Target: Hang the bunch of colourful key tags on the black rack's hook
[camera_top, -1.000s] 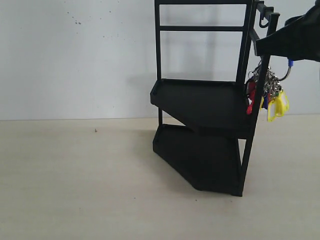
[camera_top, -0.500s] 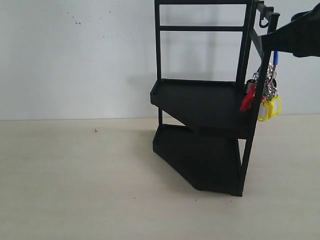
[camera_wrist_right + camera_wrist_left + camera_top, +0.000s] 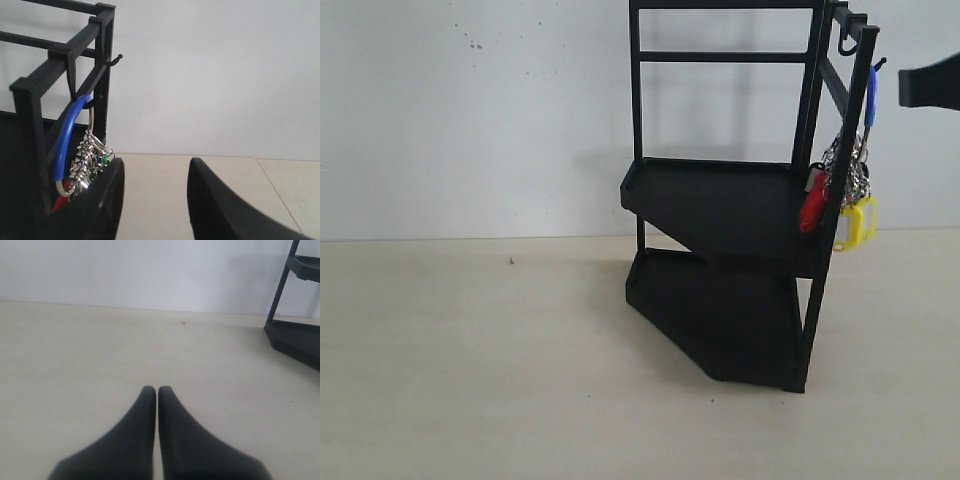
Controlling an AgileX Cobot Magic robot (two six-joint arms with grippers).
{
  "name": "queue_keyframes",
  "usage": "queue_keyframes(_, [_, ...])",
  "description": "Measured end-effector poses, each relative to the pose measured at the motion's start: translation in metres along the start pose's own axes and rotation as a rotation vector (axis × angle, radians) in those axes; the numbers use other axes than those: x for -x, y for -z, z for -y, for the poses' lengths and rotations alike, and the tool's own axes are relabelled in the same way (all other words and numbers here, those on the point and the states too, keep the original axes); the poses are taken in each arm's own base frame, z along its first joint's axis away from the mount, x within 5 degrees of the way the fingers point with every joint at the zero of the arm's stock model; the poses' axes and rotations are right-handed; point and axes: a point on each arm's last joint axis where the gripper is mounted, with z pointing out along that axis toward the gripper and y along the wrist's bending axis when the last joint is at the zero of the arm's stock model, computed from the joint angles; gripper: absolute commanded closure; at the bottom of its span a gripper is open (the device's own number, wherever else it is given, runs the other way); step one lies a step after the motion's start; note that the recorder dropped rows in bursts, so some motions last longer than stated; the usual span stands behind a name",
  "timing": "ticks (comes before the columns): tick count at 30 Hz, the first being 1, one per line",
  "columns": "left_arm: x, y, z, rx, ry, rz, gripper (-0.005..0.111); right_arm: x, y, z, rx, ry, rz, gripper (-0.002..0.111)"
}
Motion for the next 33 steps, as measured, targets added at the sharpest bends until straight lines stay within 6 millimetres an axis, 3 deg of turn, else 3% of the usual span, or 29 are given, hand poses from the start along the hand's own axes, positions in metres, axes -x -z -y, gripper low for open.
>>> queue_keyframes(9, [0.0, 0.0, 0.0, 0.0, 0.0, 0.0, 0.102, 0.001, 0.03, 0.02, 0.039, -0.094, -0.059, 0.071])
queue_keyframes(11, [0.0, 0.0, 0.0, 0.0, 0.0, 0.0, 0.102, -0.001, 0.038, 0.023, 0.064, -0.124, -0.085, 0.078])
queue_keyframes(16, [0.0, 0.0, 0.0, 0.0, 0.0, 0.0, 0.102, -0.003, 0.055, 0.029, 0.144, -0.188, -0.139, 0.109])
queue_keyframes(28, [0.0, 0.0, 0.0, 0.0, 0.0, 0.0, 0.102, -0.027, 0.078, 0.013, 0.338, -0.418, -0.494, 0.108])
queue_keyframes(33, [0.0, 0.0, 0.0, 0.0, 0.0, 0.0, 0.102, -0.029, 0.08, 0.012, 0.344, -0.434, -0.525, 0.108])
